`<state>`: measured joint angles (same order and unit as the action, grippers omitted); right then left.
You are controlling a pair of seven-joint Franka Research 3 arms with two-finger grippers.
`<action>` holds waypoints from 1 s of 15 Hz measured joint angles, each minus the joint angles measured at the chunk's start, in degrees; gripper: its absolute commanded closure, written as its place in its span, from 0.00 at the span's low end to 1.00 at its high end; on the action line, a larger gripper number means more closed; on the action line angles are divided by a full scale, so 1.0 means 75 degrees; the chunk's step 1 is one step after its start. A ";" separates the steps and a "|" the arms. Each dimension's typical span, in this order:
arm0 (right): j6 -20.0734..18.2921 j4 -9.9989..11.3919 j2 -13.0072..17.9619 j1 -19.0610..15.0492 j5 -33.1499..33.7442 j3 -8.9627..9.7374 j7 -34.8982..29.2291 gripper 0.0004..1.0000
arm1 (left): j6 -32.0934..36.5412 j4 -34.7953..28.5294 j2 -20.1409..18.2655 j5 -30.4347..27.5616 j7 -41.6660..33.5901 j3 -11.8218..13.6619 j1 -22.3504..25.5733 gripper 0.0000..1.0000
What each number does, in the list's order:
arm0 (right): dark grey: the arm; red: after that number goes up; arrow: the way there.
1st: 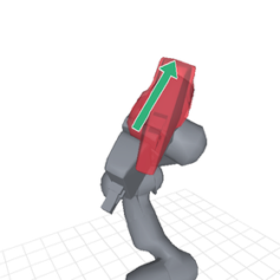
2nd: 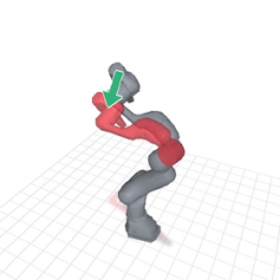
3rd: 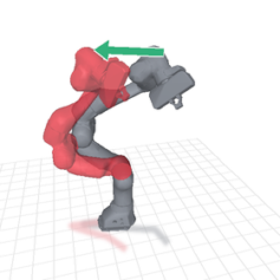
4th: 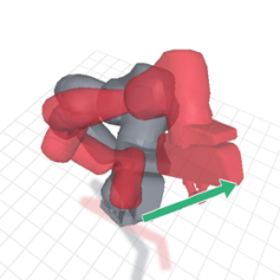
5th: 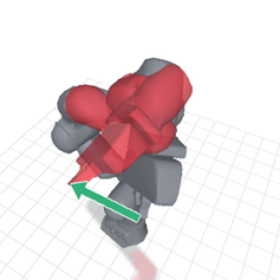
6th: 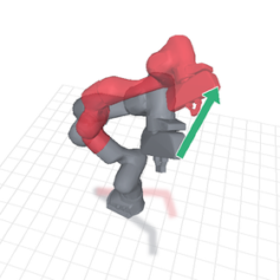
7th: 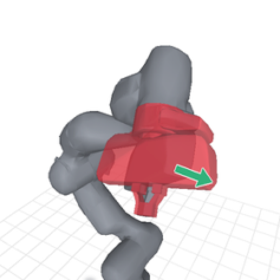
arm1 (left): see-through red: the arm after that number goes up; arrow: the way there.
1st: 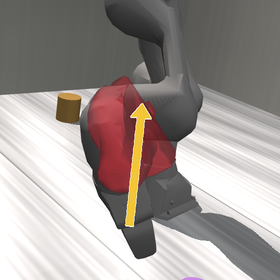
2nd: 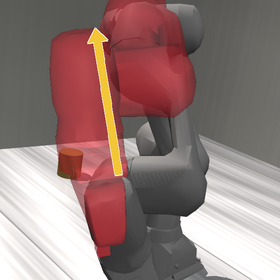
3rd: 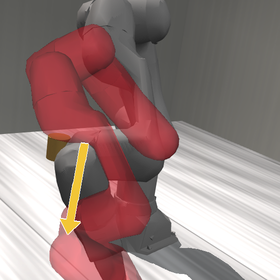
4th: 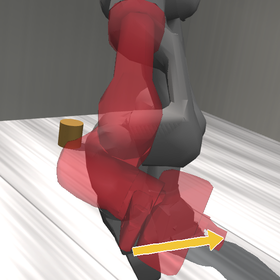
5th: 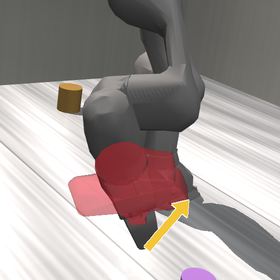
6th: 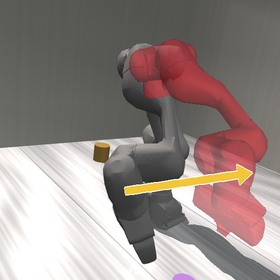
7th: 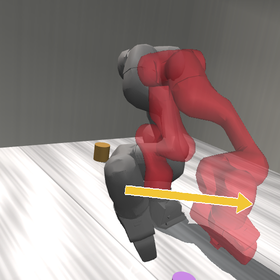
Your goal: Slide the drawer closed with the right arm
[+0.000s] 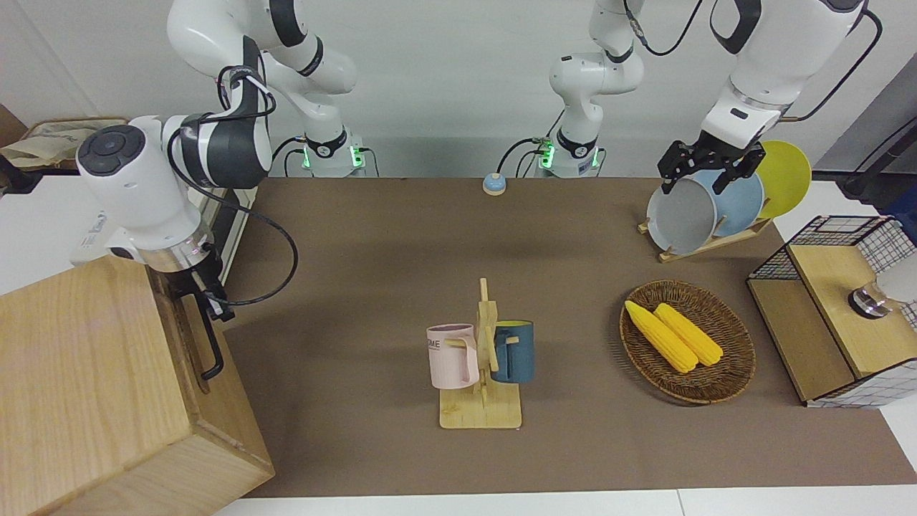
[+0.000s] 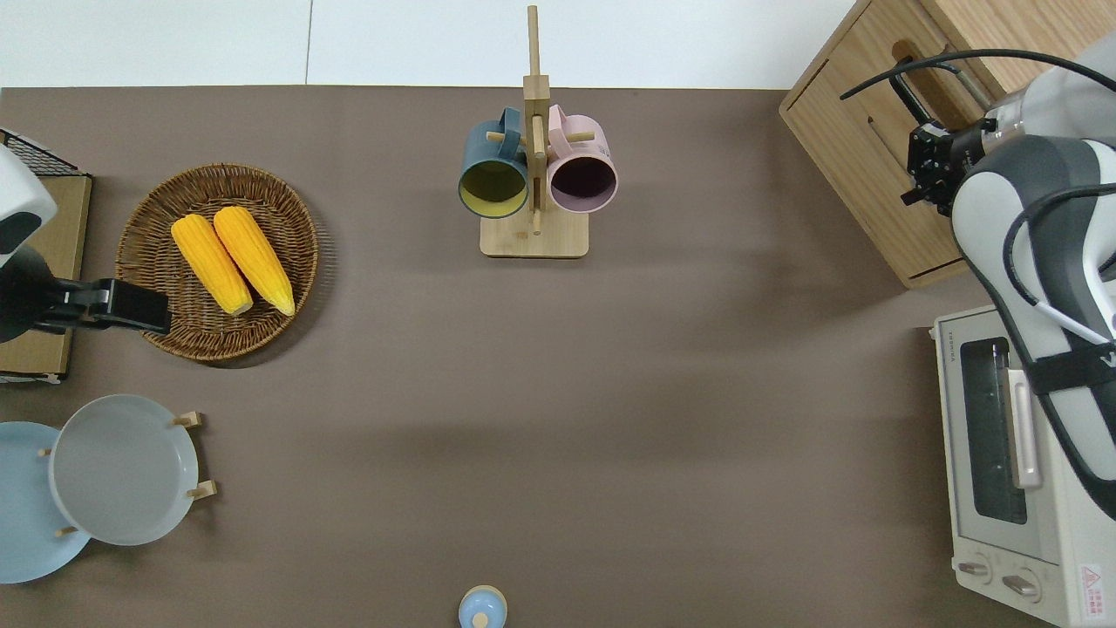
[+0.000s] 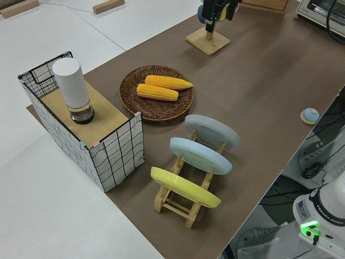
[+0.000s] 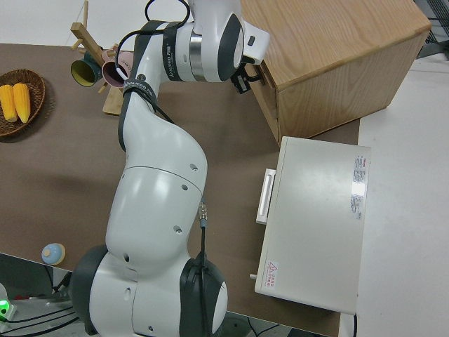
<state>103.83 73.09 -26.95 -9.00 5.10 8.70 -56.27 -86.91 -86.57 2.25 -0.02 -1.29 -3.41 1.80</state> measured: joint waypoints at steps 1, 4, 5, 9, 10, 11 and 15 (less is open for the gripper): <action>0.0004 -0.0008 0.0000 0.0002 0.0000 0.0006 0.0025 1.00 | 0.0000 0.0000 0.0000 0.0000 0.0000 0.0000 0.0000 0.01; 0.0003 -0.0064 0.0024 0.0115 0.0000 0.0096 0.0082 1.00 | 0.0000 0.0000 0.0000 0.0000 0.0000 0.0000 0.0000 0.01; -0.0022 -0.0063 0.0063 0.0235 -0.0001 0.0125 0.0082 1.00 | 0.0000 0.0000 0.0000 0.0000 0.0000 0.0000 0.0000 0.01; -0.0589 -0.0027 0.0388 0.0831 0.0000 0.0165 0.0331 1.00 | 0.0000 0.0000 0.0000 0.0000 0.0000 0.0000 0.0000 0.01; -0.0857 -0.0022 0.0511 0.0971 0.0000 0.0166 0.0573 1.00 | 0.0000 0.0000 0.0000 0.0000 0.0000 0.0000 0.0000 0.01; -0.1121 -0.0016 0.0657 0.1111 0.0000 0.0167 0.0845 1.00 | 0.0000 0.0000 0.0000 0.0000 0.0000 0.0000 0.0000 0.01; -0.1697 0.0036 0.1250 0.1579 -0.0001 0.0173 0.1573 1.00 | 0.0000 0.0000 0.0000 0.0000 0.0000 0.0000 0.0000 0.01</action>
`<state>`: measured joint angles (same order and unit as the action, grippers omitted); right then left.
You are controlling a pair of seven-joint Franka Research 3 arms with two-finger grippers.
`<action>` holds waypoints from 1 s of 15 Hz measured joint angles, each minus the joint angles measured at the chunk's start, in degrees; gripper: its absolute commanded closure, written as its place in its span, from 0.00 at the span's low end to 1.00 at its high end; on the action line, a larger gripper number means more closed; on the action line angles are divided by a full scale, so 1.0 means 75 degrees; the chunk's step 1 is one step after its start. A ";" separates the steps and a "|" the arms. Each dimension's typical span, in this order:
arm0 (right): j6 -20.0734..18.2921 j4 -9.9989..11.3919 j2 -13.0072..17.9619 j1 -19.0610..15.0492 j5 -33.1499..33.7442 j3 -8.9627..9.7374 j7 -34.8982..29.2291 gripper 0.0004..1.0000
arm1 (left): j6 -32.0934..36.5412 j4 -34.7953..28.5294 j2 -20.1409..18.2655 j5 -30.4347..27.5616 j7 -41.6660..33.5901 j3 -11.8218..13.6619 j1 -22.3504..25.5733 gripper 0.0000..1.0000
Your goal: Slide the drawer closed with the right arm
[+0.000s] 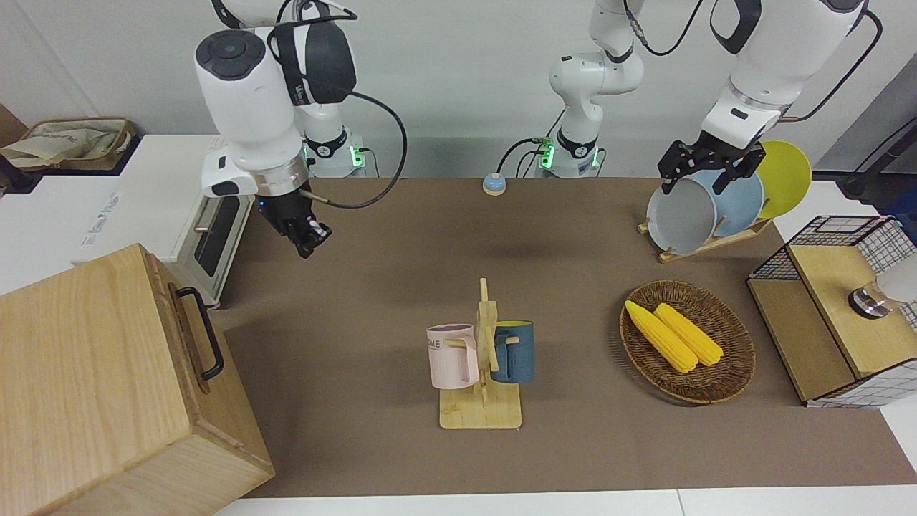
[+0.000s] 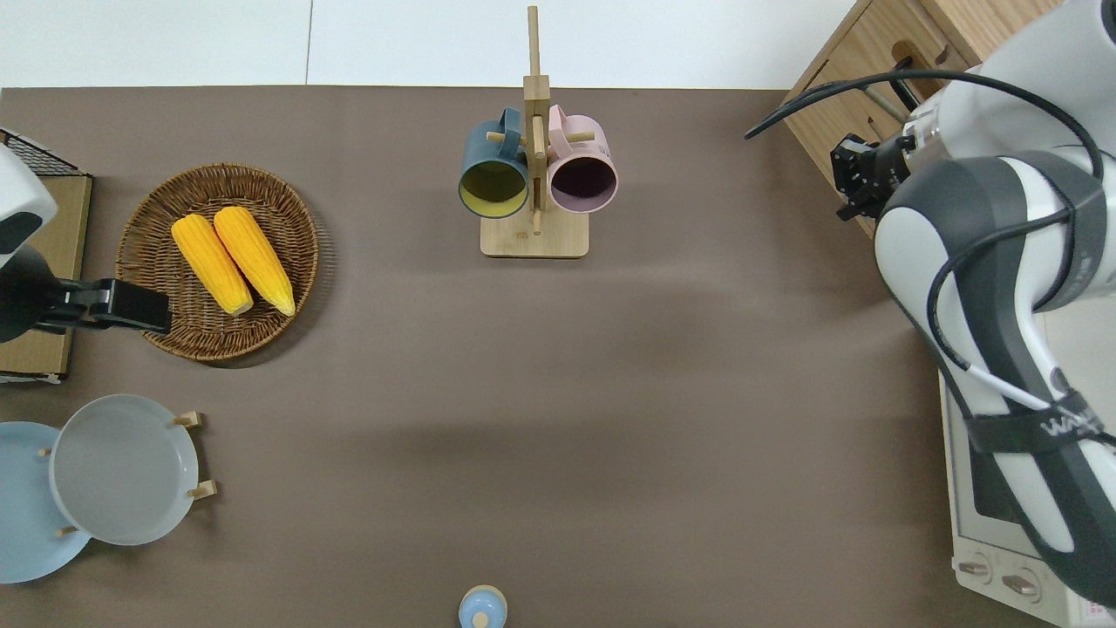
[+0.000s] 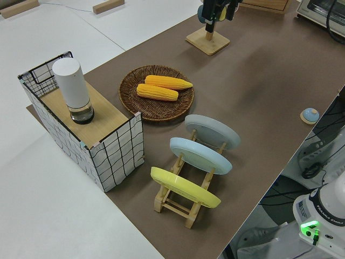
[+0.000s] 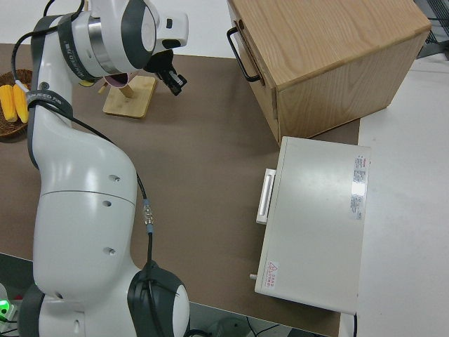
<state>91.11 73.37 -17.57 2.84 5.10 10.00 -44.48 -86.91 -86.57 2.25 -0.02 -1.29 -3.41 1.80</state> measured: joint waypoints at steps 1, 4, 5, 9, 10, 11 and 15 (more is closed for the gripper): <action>-0.0101 0.0021 0.0129 0.0101 -0.0016 0.0002 0.0119 1.00 | 0.0000 0.0000 0.0000 0.0000 0.0000 0.0000 0.0000 0.01; -0.0225 0.0172 0.0488 0.0294 -0.0161 0.0008 0.0604 1.00 | 0.0000 0.0000 0.0000 0.0000 0.0000 0.0000 0.0000 0.01; -0.0229 0.0246 0.0600 0.0301 -0.0234 0.0009 0.0849 1.00 | 0.0000 0.0000 0.0000 0.0000 0.0000 0.0000 0.0000 0.01; -0.0249 0.0468 0.0992 0.0275 -0.0307 -0.0016 0.2005 0.77 | 0.0000 0.0000 0.0000 0.0000 0.0000 0.0000 0.0000 0.01; -0.0270 0.0488 0.1028 0.0259 -0.0307 -0.0031 0.2174 0.51 | 0.0000 0.0000 0.0000 0.0000 0.0000 0.0000 0.0000 0.01; -0.0293 0.0502 0.1047 0.0249 -0.0307 -0.0054 0.2292 0.21 | 0.0000 0.0000 0.0000 0.0000 0.0000 0.0000 0.0000 0.01; -0.0406 0.0575 0.1050 0.0160 -0.0306 -0.0107 0.2833 0.02 | 0.0000 0.0000 0.0000 0.0000 0.0000 0.0000 0.0000 0.01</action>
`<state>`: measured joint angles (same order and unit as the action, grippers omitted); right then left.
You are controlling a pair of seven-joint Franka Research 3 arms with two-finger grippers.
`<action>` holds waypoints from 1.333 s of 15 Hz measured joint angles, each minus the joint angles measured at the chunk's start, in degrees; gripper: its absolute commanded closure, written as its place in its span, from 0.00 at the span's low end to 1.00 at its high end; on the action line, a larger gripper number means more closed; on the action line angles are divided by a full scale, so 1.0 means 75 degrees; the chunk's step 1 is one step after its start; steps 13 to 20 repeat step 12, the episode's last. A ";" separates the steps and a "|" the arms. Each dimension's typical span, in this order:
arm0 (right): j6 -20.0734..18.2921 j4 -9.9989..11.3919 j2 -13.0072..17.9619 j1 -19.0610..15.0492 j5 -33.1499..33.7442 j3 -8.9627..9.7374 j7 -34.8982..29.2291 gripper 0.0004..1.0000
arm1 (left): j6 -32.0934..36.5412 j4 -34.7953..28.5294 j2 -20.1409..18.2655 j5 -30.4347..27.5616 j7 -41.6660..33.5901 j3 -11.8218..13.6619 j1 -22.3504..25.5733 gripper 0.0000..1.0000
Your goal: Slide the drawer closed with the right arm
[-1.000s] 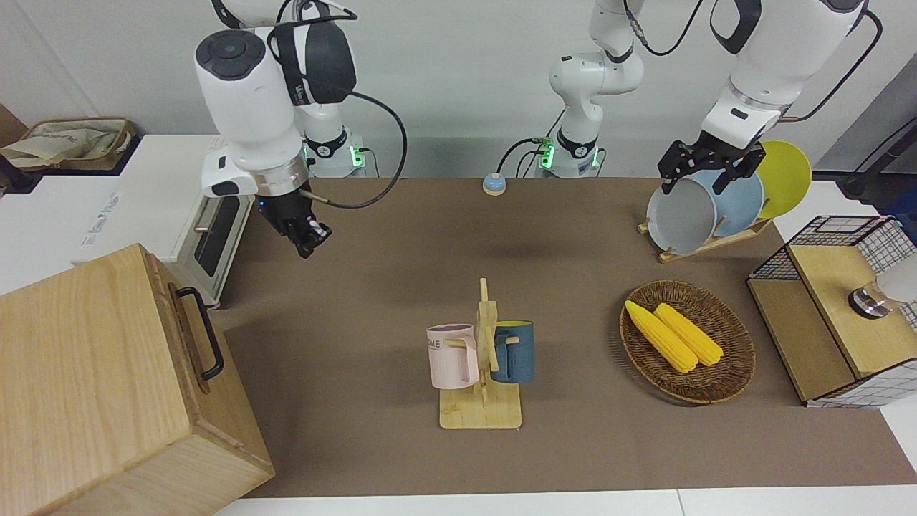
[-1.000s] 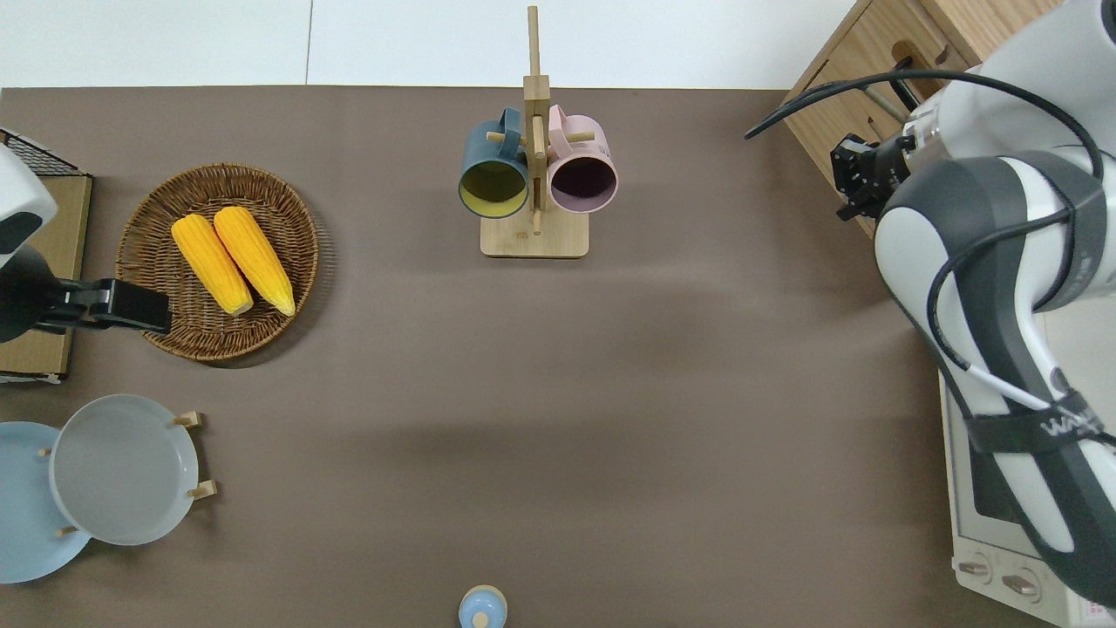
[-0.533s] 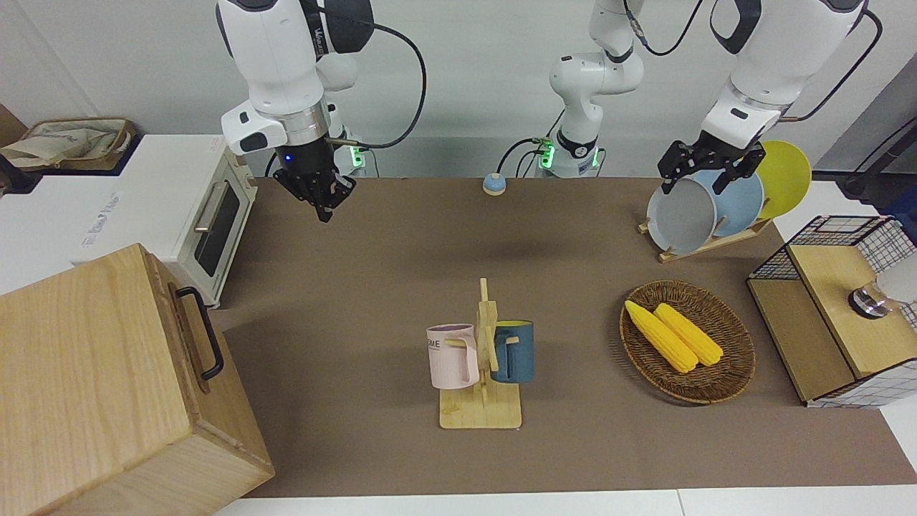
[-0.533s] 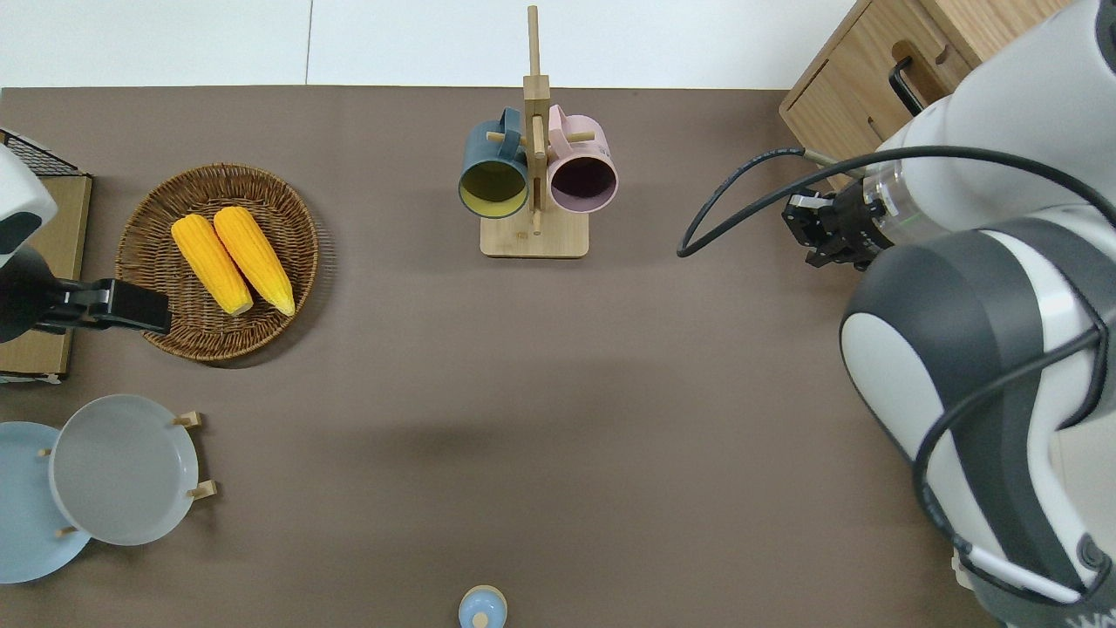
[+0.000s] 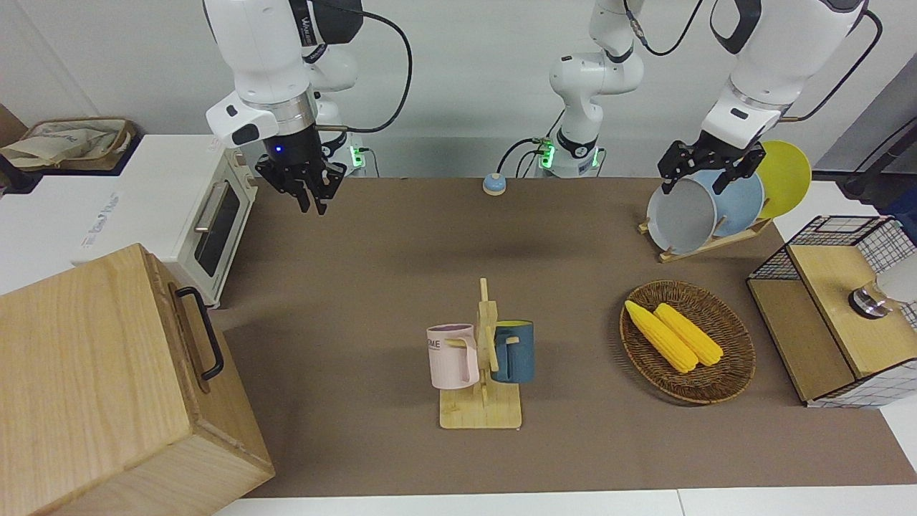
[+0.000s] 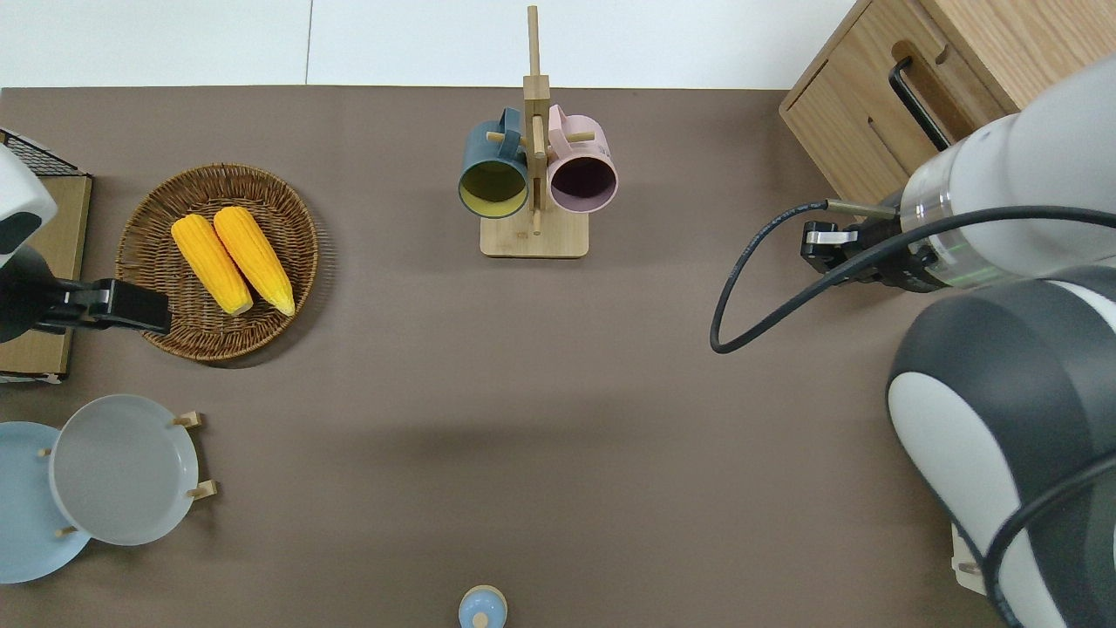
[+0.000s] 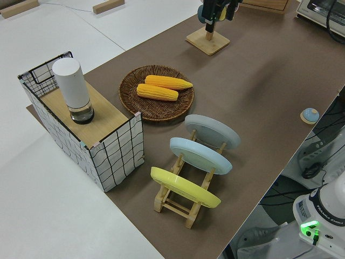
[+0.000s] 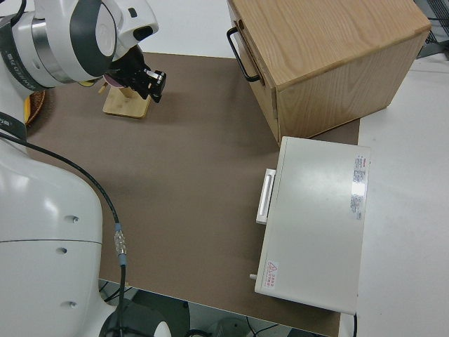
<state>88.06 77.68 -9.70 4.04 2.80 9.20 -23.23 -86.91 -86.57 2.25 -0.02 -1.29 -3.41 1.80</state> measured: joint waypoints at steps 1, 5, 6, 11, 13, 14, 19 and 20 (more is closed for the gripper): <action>-0.0010 0.0018 0.0000 -0.0010 0.0000 -0.0013 0.0175 0.02 | 0.0000 0.0000 0.0000 0.0000 0.0000 0.0000 0.0000 0.01; -0.0011 0.0039 0.0000 -0.0018 0.0001 -0.0017 0.0610 0.02 | 0.0000 0.0000 0.0000 0.0000 0.0000 0.0000 0.0000 0.01; -0.0011 0.0039 0.0000 -0.0018 0.0001 -0.0017 0.0740 0.02 | 0.0000 0.0000 0.0000 0.0000 0.0000 0.0000 0.0000 0.01; -0.0011 0.0049 -0.0009 -0.0114 0.0002 -0.0050 0.1420 0.01 | 0.0000 0.0000 0.0000 0.0000 0.0000 0.0000 0.0000 0.01; -0.0011 0.0049 -0.0015 -0.0151 0.0002 -0.0057 0.1551 0.01 | 0.0000 0.0000 0.0000 0.0000 0.0000 0.0000 0.0000 0.01; -0.0011 0.0049 -0.0015 -0.0151 0.0002 -0.0057 0.1551 0.01 | 0.0000 0.0000 0.0000 0.0000 0.0000 0.0000 0.0000 0.01; -0.0011 0.0049 -0.0015 -0.0151 0.0002 -0.0057 0.1551 0.01 | 0.0000 0.0000 0.0000 0.0000 0.0000 0.0000 0.0000 0.01; -0.0011 0.0049 -0.0015 -0.0151 0.0002 -0.0057 0.1551 0.01 | 0.0000 0.0000 0.0000 0.0000 0.0000 0.0000 0.0000 0.01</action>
